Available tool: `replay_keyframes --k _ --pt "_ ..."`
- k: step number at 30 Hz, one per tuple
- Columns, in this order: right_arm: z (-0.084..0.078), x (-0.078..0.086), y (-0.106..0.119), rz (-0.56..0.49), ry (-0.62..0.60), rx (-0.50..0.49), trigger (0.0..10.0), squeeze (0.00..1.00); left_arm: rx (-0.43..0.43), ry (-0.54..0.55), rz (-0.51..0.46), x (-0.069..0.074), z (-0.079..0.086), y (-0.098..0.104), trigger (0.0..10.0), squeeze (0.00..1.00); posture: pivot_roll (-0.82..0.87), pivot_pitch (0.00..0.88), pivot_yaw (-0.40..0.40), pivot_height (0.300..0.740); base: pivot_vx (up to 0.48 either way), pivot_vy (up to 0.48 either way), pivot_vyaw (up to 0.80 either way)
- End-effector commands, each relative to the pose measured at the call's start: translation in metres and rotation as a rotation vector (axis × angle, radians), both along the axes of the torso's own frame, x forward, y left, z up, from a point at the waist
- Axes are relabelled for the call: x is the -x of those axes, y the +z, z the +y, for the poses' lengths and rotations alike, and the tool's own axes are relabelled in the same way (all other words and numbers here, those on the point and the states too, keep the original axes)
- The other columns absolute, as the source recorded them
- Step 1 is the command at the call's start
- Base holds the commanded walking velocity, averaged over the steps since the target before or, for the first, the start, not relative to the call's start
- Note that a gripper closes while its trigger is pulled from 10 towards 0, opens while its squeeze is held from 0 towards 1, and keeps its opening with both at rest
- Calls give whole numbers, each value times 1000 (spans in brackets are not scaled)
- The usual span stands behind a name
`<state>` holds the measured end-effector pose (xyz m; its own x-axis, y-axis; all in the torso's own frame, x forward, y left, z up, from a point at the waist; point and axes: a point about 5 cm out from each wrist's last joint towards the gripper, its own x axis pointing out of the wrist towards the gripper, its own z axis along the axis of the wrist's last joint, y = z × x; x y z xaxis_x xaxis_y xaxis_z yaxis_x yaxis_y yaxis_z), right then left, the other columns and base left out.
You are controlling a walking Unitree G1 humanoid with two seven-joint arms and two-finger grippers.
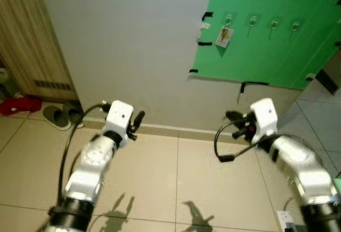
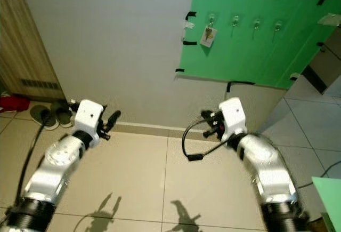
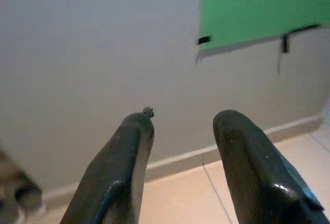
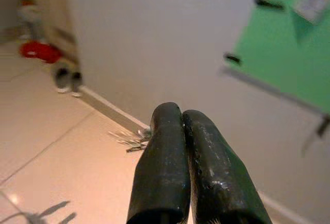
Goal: Hang keys on a hook
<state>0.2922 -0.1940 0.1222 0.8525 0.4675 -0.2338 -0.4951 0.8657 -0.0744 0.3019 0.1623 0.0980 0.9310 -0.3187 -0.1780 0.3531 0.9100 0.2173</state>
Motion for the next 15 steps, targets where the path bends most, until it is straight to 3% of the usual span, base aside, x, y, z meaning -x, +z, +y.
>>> replay_keyframes --k 1,8,13,15 --pt "-3 -4 19 -5 51 -32 10000 0 16 -53 32 -1 -4 -2 10000 0 -29 0 -87 740 0 0 0" --pt "-10 -10 33 19 108 -128 10000 0 67 -136 66 2 -8 -5 10000 0 -38 0 -77 740 0 0 0" --pt "1 -18 67 -43 196 -246 10000 0 87 -259 120 11 -32 -18 10000 0 -48 0 -65 740 0 0 0" --pt "2 -23 75 -68 191 -265 10000 0 106 -257 133 12 -36 -20 10000 0 -46 0 -61 740 0 0 0"
